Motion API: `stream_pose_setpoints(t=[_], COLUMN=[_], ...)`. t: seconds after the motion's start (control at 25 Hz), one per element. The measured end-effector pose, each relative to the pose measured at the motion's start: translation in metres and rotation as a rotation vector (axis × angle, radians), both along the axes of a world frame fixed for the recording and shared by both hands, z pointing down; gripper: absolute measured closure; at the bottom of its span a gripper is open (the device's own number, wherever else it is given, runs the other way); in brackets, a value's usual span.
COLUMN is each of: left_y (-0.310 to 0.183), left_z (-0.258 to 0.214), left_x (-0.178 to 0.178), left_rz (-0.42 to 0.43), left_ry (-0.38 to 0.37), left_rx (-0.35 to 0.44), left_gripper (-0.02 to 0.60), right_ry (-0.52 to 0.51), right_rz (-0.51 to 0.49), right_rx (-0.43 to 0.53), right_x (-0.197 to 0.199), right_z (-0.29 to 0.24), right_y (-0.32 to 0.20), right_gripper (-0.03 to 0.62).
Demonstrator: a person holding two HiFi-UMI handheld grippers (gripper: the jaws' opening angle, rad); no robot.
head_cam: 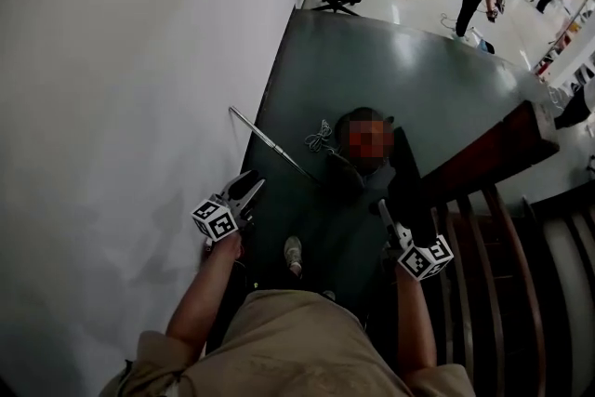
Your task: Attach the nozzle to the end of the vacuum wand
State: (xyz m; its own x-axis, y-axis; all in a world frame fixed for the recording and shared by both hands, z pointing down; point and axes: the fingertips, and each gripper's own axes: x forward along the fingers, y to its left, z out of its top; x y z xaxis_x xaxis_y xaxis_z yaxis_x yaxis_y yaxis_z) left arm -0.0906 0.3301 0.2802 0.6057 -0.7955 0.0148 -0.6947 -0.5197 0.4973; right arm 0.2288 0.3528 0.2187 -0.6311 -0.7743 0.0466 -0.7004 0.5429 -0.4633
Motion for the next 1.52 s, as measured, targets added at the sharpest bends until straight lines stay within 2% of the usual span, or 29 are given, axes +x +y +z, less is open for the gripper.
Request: stream_pose_setpoints(t=[0.28, 0.6, 0.96, 1.16, 1.52], left_y=[-0.061, -0.123, -0.178, -0.225, -0.278], left_z=[-0.006, 0.025, 0.039, 0.033, 0.024], left_x=[-0.048, -0.075, -0.044, -0.02, 0.007], left_rz=[0.01, 0.006, 0.004, -0.047, -0.159], left_ry=[0.044, 0.094, 0.077, 0.063, 0.005], left_rx=[-0.009, -0.028, -0.058, -0.068, -0.106], left_gripper=[0.402, 0.402, 0.402, 0.402, 0.402], right_ry=[0.024, 0.001, 0.021, 0.027, -0.059], right_rz=[0.025, 0.052, -0.013, -0.076, -0.209], right_rx=[-0.003, -0.044, -0.051, -0.049, -0.054], right_x=[-0.057, -0.085, -0.07, -0.048, -0.036], right_z=[-0.019, 0.007, 0.024, 0.027, 0.028], right_y=[-0.066, -0.126, -0.188, -0.251, -0.362], right_gripper=[0.402, 0.402, 0.402, 0.402, 0.402])
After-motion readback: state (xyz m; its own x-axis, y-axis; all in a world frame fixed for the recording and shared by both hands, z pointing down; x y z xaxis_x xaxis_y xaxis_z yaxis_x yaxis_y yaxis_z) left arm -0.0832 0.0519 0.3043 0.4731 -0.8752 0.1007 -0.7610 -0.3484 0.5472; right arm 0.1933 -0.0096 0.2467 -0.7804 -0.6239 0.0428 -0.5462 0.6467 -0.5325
